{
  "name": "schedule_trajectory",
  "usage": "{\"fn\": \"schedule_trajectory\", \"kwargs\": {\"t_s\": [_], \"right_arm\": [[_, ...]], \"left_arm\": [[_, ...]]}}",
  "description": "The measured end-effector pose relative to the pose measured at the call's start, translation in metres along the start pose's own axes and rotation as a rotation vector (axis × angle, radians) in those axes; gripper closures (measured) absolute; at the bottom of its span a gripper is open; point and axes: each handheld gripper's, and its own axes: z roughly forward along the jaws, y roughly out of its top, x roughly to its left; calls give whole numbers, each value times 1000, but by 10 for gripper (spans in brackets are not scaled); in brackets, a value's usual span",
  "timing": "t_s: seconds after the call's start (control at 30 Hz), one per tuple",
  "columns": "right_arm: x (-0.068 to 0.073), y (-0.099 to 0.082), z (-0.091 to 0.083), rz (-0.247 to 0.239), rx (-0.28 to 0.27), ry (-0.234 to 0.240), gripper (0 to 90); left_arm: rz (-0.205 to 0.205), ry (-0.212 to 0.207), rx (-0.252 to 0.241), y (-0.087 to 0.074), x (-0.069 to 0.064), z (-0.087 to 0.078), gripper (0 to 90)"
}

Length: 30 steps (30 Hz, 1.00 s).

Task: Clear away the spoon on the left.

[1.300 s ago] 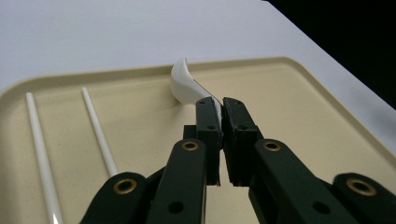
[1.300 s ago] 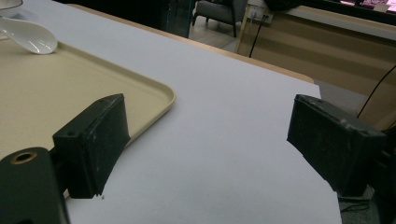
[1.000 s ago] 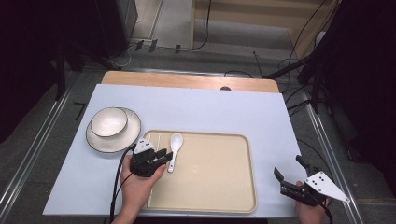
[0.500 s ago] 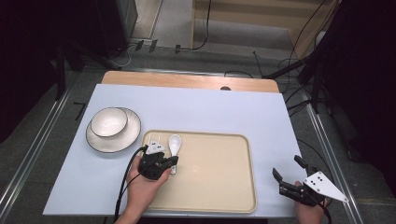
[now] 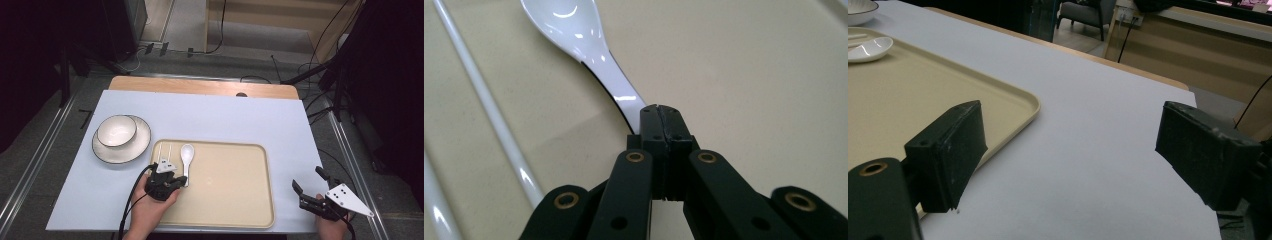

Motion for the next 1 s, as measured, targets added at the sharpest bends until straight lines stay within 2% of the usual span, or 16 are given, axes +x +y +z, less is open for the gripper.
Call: {"fn": "schedule_trajectory", "kwargs": {"t_s": [0.17,0.33,0.4,0.67,0.9,0.93,1.0], "right_arm": [[1,0,0,-3,-1,2,130],[0,0,-1,0,-6,-1,130],[-1,0,-1,1,-3,-1,130],[-1,0,-1,-1,-5,-1,130],[-1,0,-1,-1,-8,-3,130],[-1,0,-1,-2,-8,-5,130],[-1,0,-1,0,-10,-7,130]], "left_arm": [[11,-9,3,0,-3,1,900],[47,9,39,-1,-9,7,900],[46,14,44,-2,-8,8,900],[16,16,31,1,-1,10,900],[5,31,22,4,3,12,900],[1,30,22,5,3,12,900],[-32,0,1,7,4,10,900]]}}
